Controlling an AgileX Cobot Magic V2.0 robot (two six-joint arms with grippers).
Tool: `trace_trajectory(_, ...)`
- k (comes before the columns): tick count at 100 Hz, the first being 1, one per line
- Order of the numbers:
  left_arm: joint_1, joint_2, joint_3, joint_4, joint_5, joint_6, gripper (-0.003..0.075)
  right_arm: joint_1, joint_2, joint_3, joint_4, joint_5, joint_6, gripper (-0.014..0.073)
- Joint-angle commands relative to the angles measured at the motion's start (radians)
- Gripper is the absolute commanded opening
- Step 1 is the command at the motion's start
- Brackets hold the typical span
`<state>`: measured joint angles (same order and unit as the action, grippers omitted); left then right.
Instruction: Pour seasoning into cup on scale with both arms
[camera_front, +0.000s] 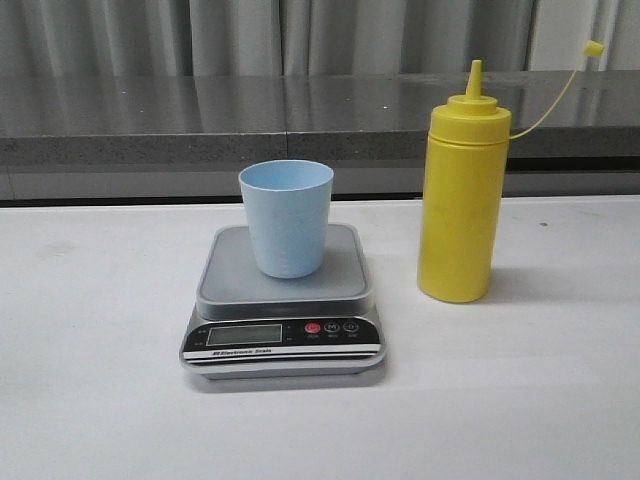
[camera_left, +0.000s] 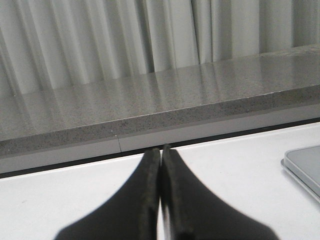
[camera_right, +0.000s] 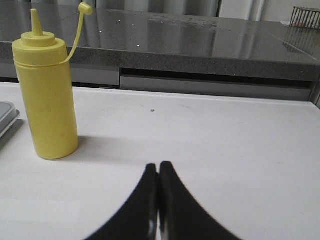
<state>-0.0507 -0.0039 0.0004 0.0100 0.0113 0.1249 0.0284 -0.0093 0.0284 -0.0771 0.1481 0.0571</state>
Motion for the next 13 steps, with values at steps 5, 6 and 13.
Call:
trace_trajectory(5,0.004,-0.029,0.040,-0.010,-0.074,-0.013,-0.0020,-0.003,-0.021,-0.022,-0.005,-0.078,0.002,-0.0067)
trace_trajectory(6,0.004,-0.029,0.040,-0.010,-0.074,-0.013,-0.0020,-0.003,-0.021,-0.022,-0.005,-0.078,0.002,-0.0067)
trace_trajectory(13,0.004,-0.029,0.040,-0.010,-0.074,-0.013,-0.0020,-0.003,-0.021,-0.022,-0.005,-0.078,0.002,-0.0067)
